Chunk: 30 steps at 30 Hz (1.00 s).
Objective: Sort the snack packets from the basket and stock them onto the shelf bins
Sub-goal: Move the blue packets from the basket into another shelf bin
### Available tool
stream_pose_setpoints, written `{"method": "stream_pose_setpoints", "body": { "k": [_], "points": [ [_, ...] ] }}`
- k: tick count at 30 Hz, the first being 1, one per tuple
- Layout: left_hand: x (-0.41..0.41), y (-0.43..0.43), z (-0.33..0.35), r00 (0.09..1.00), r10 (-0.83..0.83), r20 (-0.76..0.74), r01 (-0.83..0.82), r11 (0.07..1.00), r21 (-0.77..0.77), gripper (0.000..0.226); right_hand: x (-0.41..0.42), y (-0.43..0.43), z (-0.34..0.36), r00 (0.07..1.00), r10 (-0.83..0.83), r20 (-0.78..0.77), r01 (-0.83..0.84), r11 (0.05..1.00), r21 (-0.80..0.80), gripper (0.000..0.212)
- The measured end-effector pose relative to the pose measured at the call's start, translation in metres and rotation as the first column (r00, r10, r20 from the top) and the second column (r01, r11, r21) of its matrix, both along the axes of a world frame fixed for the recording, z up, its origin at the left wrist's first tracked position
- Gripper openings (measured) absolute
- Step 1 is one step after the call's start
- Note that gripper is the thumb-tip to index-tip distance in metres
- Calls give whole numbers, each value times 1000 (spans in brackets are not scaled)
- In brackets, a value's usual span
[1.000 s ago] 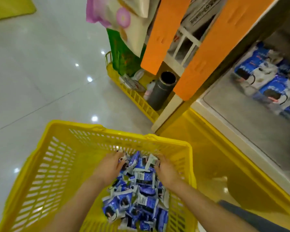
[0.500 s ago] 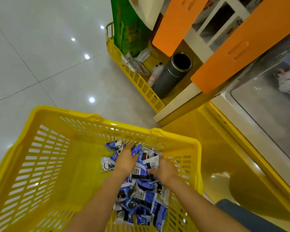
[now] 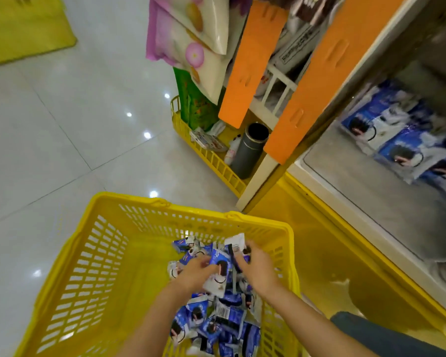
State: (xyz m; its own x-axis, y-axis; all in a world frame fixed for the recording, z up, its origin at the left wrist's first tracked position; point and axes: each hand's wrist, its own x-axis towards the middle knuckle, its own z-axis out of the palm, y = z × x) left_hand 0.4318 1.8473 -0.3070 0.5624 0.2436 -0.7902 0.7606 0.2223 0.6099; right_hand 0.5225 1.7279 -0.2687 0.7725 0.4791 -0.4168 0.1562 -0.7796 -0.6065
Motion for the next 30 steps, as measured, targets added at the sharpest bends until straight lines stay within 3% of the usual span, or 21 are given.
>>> {"method": "stream_pose_setpoints", "body": {
  "k": [4, 7, 9, 12, 14, 16, 20, 23, 25, 30],
  "points": [
    [-4, -18, 27, 971, 231, 64, -213, 955, -206, 59, -14, -3, 26, 969, 210, 133, -214, 977, 20, 40],
    [-9, -23, 43, 932, 320, 173, -243, 902, -356, 83, -19, -8, 48, 964, 224, 146, -239, 966, 98, 34],
    [-14, -29, 55, 913, 339, 225, -239, 894, -379, 86, -19, -14, 62, 975, 189, 114, -205, 967, 150, 32],
    [-15, -35, 68, 897, 336, 286, -238, 914, -327, 62, -18, -22, 80, 989, 126, 74, -139, 969, 205, 26],
    [-13, -36, 81, 893, 289, 344, -200, 941, -271, 42, -17, -26, 89, 993, 102, 60, -112, 973, 201, 33],
    [-11, -32, 101, 898, 207, 388, -129, 968, -217, 44, -13, -29, 101, 997, 80, 9, -80, 976, 202, 44],
    [-7, -23, 144, 900, 60, 432, -33, 997, -68, 34, -4, -33, 134, 965, 32, -262, 71, 923, 377, 34],
    [-1, -17, 170, 924, -67, 377, 64, 998, 19, 20, 0, -37, 162, 861, -63, -505, 247, 920, 305, 37],
    [1, -17, 184, 911, -136, 389, 141, 990, 17, 17, 2, -42, 175, 784, -31, -620, 280, 910, 308, 28],
    [10, -23, 205, 901, -57, 430, 66, 998, -7, 29, 4, -47, 194, 815, -132, -564, 435, 783, 445, 19]
  ]
}}
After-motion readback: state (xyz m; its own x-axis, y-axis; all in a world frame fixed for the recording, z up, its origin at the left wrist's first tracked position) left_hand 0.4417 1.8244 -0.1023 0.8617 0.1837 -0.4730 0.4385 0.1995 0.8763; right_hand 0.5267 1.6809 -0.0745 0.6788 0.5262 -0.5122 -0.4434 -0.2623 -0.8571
